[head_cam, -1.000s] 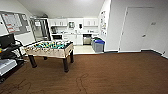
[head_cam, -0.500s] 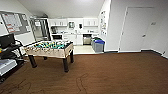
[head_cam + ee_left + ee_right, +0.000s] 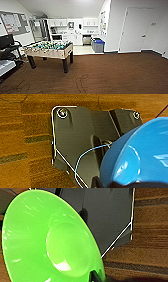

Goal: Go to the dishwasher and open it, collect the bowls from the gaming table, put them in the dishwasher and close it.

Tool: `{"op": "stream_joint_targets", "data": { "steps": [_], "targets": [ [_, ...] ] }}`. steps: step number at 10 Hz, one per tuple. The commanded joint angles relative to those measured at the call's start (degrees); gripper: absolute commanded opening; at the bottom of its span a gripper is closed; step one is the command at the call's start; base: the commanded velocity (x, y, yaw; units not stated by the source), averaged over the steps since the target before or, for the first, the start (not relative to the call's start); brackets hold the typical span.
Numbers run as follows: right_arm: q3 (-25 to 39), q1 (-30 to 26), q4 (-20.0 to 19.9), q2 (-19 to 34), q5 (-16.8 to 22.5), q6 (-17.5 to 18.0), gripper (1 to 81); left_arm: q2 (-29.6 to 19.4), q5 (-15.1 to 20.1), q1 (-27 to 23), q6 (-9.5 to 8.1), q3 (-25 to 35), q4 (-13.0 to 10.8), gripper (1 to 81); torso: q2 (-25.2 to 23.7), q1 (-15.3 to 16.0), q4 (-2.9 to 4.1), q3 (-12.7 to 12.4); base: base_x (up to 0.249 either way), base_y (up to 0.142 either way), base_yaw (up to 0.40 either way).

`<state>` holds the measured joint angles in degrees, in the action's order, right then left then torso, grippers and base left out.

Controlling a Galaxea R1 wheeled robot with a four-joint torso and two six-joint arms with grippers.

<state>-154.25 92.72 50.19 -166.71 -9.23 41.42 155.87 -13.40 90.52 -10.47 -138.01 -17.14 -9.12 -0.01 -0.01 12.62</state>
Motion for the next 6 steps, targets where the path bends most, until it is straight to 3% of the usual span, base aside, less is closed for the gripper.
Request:
{"op": "stream_joint_targets", "data": {
  "steps": [1,6],
  "targets": [
    [0.27,-2.58,0.7,0.74,1.49,-0.12,1.0,-1.26,1.7,-2.66,0.18,0.19,-0.7,1.0,0.0,0.01,0.0,-0.02,0.125,0.0,0.0],
    [0.27,-2.58,0.7,0.56,1.49,-0.12,1.0,-1.17,1.71,-2.66,0.19,0.11,-0.7,1.0,0.0,0.06,0.0,0.0,0.125,0.0,0.0]
  ]
}}
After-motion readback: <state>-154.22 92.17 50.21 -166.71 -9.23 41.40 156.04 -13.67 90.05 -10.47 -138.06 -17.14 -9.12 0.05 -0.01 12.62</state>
